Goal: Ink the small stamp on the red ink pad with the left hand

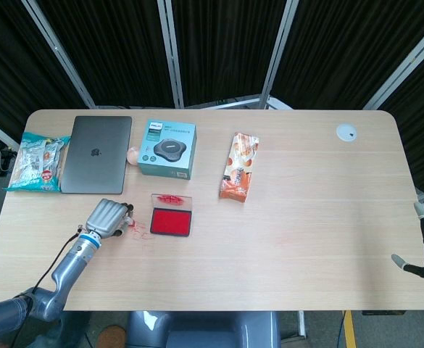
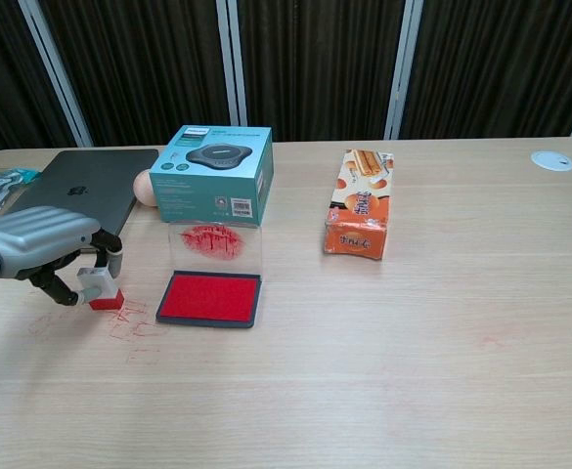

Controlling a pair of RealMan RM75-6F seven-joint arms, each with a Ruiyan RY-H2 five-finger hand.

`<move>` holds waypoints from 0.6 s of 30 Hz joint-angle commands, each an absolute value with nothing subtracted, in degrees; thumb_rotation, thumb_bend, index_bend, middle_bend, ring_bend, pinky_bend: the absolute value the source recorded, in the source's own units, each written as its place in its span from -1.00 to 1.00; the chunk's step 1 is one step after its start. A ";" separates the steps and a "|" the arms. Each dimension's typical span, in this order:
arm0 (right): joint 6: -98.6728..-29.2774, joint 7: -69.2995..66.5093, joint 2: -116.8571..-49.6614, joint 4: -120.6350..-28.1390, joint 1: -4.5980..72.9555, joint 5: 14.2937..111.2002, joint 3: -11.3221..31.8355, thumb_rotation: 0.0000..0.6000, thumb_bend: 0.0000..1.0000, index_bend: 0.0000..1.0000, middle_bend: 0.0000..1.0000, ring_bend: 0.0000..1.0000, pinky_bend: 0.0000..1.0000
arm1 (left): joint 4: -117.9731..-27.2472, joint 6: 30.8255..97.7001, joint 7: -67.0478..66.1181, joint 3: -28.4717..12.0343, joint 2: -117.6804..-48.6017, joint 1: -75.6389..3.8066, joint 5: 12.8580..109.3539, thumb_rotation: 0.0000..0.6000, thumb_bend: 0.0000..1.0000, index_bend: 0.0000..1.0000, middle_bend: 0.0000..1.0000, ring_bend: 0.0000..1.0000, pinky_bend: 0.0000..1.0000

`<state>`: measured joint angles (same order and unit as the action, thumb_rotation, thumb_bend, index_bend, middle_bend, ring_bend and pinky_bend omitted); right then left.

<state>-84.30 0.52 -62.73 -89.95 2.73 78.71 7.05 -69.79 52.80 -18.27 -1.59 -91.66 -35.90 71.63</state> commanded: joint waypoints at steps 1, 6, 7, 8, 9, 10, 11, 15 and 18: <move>-84.30 0.55 -62.73 -89.95 2.73 78.72 7.05 1.00 -1.00 -1.00 -1.00 -1.00 -1.00 | -69.93 52.78 -18.61 -1.67 -91.62 -35.81 71.50 1.00 -1.00 -0.30 -0.23 0.64 0.82; -84.31 0.62 -62.75 -89.98 2.73 78.71 7.04 1.00 -1.00 -1.00 -1.00 -1.00 -1.00 | -70.27 52.75 -18.90 -1.82 -91.45 -35.70 71.44 1.00 -1.00 -0.30 -0.25 0.64 0.81; -84.30 0.63 -62.74 -89.98 2.73 78.71 7.05 1.00 -1.00 -1.00 -1.00 -1.00 -1.00 | -70.31 52.78 -18.92 -1.85 -91.42 -35.67 71.45 1.00 -1.00 -0.31 -0.26 0.63 0.81; -84.30 0.65 -62.74 -89.98 2.73 78.69 7.05 1.00 -1.00 -1.00 -1.00 -1.00 -1.00 | -70.35 52.83 -18.94 -1.90 -91.37 -35.65 71.46 1.00 -1.00 -0.31 -0.28 0.63 0.81; -84.29 0.63 -62.74 -89.97 2.73 78.67 7.05 1.00 -1.00 -1.00 -1.00 -1.00 -1.00 | -70.41 52.92 -18.93 -1.96 -91.32 -35.62 71.50 1.00 -1.00 -0.31 -0.29 0.63 0.81; -84.30 0.60 -62.73 -89.98 2.72 78.67 7.05 1.00 -1.00 -1.00 -1.00 -1.00 -1.00 | -70.51 53.06 -18.91 -2.03 -91.23 -35.58 71.55 1.00 -1.00 -0.32 -0.30 0.63 0.81; -84.33 0.58 -62.72 -90.00 2.72 78.68 7.07 1.00 -1.00 -1.00 -1.00 -1.00 -1.00 | -70.68 53.23 -18.85 -2.11 -91.10 -35.54 71.63 1.00 -1.00 -0.32 -0.31 0.63 0.81; -84.54 0.31 -62.51 -90.34 2.65 78.92 7.07 1.00 -1.00 -1.00 -1.00 -1.00 -1.00 | -74.50 56.00 -18.00 -2.73 -88.44 -34.82 73.03 1.00 -1.00 -0.33 -0.36 0.63 0.81; -84.91 -0.04 -62.25 -90.75 2.53 79.37 7.01 1.00 -1.00 -1.00 -1.00 -1.00 -1.00 | -79.85 59.71 -17.78 -3.28 -84.54 -33.80 74.89 1.00 -1.00 -0.34 -0.38 0.62 0.80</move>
<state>-84.85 0.01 -62.29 -90.69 2.56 79.32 7.02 -75.98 56.74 -18.15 -2.72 -87.59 -34.72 73.25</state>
